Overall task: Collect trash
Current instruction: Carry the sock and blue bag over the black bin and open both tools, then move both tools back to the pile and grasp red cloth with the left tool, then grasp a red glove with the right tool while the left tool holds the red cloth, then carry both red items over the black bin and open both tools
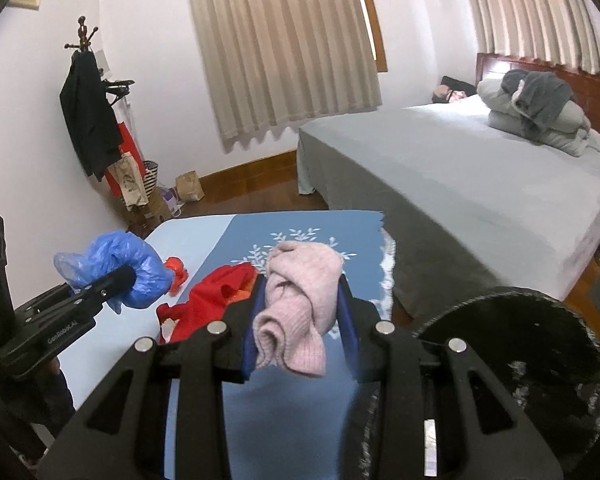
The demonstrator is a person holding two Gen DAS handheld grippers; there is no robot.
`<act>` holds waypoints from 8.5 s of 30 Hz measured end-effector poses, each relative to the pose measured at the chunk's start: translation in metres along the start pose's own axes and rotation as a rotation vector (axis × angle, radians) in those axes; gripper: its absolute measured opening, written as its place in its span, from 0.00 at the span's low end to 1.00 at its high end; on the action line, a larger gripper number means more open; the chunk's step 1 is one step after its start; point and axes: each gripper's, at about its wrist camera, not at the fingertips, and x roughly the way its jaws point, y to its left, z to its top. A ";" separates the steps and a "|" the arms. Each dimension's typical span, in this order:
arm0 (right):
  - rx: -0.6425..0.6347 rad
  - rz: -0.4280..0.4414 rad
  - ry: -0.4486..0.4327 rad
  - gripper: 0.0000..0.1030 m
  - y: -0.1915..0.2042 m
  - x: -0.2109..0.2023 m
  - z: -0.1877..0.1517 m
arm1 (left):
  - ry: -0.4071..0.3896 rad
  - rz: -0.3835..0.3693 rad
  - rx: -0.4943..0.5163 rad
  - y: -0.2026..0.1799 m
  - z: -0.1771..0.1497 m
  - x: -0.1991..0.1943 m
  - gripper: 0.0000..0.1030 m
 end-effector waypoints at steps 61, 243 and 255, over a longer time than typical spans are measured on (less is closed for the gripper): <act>0.221 -0.425 -0.094 0.93 -0.162 -0.139 -0.084 | 0.108 -0.440 0.182 -0.203 -0.026 0.023 0.79; -0.106 0.189 0.116 0.04 0.093 0.114 0.001 | 0.069 0.153 -0.165 0.130 -0.026 0.027 0.12; -0.103 0.178 0.033 0.04 0.079 0.071 0.020 | 0.035 0.113 -0.112 0.095 -0.007 0.010 0.12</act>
